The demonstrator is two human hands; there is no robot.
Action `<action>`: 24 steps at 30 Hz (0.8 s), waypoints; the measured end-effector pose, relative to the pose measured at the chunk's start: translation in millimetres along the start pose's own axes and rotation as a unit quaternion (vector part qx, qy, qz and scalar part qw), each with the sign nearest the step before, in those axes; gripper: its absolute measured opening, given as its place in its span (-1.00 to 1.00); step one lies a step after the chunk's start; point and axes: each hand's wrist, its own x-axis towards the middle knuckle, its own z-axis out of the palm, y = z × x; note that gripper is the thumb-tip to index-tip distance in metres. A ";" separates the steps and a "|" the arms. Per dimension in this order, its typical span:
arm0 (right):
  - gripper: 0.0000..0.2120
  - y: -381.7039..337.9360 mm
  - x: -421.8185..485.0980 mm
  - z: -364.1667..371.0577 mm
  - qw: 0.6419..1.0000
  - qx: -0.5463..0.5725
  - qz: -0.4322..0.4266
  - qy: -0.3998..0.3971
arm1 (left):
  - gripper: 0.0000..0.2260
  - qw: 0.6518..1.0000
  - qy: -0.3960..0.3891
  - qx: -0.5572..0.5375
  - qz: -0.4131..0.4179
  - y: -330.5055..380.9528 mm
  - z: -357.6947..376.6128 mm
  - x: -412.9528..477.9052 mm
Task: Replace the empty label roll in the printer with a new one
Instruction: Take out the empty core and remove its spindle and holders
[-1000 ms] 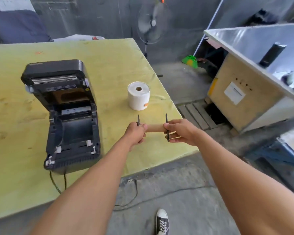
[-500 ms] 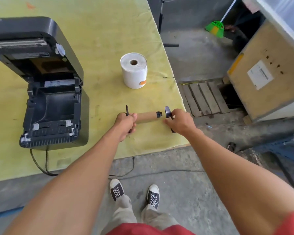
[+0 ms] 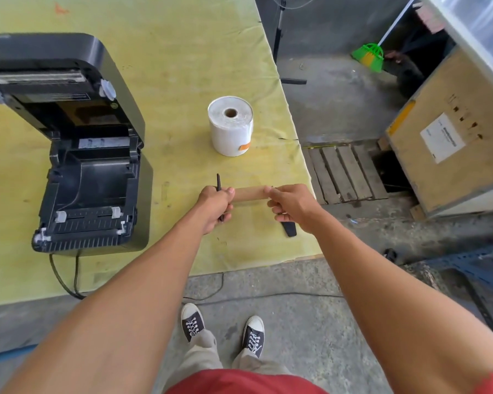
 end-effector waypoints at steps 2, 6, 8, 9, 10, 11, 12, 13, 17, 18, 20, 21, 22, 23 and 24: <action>-0.71 -1.0 -0.8 4.3 1.000 0.015 -0.005 -0.001 | -0.85 1.000 -0.005 -0.004 0.002 2.0 -2.0 0.2; -0.79 -5.4 3.6 7.7 0.995 0.096 0.022 0.023 | -0.89 1.000 -0.010 -0.014 0.005 6.6 -8.9 4.2; -0.79 -10.2 7.8 6.6 0.979 0.187 0.037 0.070 | -0.91 1.000 0.005 -0.020 0.003 7.7 -14.4 7.7; -0.77 -13.4 10.2 3.6 0.965 0.235 0.041 0.106 | -0.90 1.000 0.014 -0.020 -0.001 7.1 -18.9 9.6; -0.75 -16.6 13.0 -1.1 0.954 0.262 0.037 0.142 | -0.87 1.000 0.023 -0.020 -0.005 5.9 -24.5 11.5; -0.74 -19.3 14.9 -6.5 0.950 0.256 0.026 0.174 | -0.84 0.999 0.030 -0.019 -0.010 4.6 -30.8 13.6; -0.75 -21.3 16.1 -11.8 0.955 0.225 0.013 0.195 | -0.83 0.999 0.036 -0.017 -0.014 3.0 -37.2 15.7; -0.76 -22.7 17.0 -16.9 0.963 0.178 -0.001 0.203 | -0.82 0.999 0.042 -0.017 -0.017 1.6 -43.0 17.7; -0.80 -27.1 17.3 -13.8 0.995 -0.015 -0.021 0.096 | -0.83 0.998 0.049 -0.021 -0.022 -0.2 -52.6 20.7; -0.79 -27.1 18.7 -8.0 0.996 -0.046 -0.019 0.077 | -0.82 0.999 0.045 -0.020 -0.021 0.0 -52.2 20.4; -0.77 -25.9 22.0 6.1 0.994 -0.087 -0.020 0.067 | -0.81 0.999 0.036 -0.014 -0.019 1.0 -50.8 18.7; -0.76 -24.7 23.3 13.2 0.992 -0.102 -0.023 0.063 | -0.81 0.999 0.032 -0.011 -0.017 1.4 -50.5 17.9; -0.76 -23.4 24.6 19.8 0.991 -0.117 -0.029 0.059 | -0.81 0.999 0.028 -0.008 -0.016 1.6 -50.6 17.2; -0.76 -21.9 25.9 25.6 0.989 -0.130 -0.036 0.056 | -0.80 1.000 0.026 -0.005 -0.015 1.5 -51.0 17.2; -0.75 -20.5 27.3 30.3 0.988 -0.138 -0.041 0.056 | -0.80 1.000 0.025 -0.002 -0.014 1.1 -51.9 17.4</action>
